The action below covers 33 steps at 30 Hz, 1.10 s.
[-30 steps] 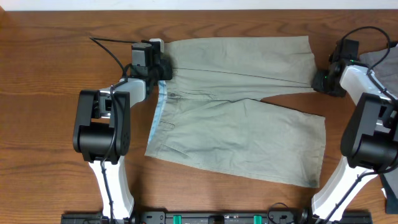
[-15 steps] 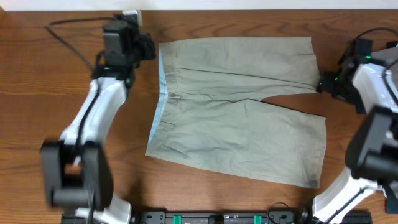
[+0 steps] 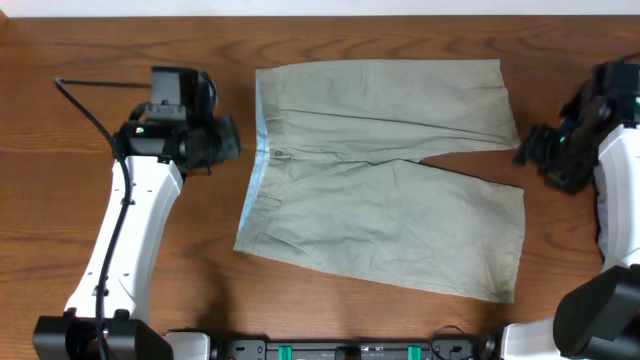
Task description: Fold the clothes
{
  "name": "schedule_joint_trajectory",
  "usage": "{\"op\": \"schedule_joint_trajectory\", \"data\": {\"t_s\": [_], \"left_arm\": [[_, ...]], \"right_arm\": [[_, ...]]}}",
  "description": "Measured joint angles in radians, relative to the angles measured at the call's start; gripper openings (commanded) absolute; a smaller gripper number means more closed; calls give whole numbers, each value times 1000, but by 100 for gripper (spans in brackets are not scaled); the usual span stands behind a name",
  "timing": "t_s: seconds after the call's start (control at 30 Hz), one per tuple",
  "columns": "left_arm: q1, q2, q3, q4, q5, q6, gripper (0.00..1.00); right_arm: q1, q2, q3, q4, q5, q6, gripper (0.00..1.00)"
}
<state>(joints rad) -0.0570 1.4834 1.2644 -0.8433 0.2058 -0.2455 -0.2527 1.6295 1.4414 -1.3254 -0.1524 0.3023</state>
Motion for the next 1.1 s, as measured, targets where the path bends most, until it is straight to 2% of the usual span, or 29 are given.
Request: {"op": "schedule_joint_trajectory", "data": {"t_s": [0.13,0.2,0.23,0.33,0.5,0.6,0.9,1.1], "left_arm": [[0,0,0,-96,-16,-13,17],[0,0,0,-118,-23,-16,17],[0,0,-2,-128,-25,-17,21],[0,0,-21,-143,-28,-19,21],[0,1,-74,-119,-30,-20,22],[0,3,-91,-88,-30,-29,22],[0,21,-168,11,-30,-51,22],[0,29,-182,21,-30,-51,22]], "right_arm": [[21,-4,-112,-18,-20,41,58],[27,-19,-202,18,-25,73,59],[29,-31,-250,40,-28,89,58],[29,-74,-391,116,-34,130,56],[29,-100,-541,302,-31,156,41],[29,-97,-568,370,-5,159,32],[29,25,-569,551,143,165,36],[29,90,-544,656,175,167,34]]}}
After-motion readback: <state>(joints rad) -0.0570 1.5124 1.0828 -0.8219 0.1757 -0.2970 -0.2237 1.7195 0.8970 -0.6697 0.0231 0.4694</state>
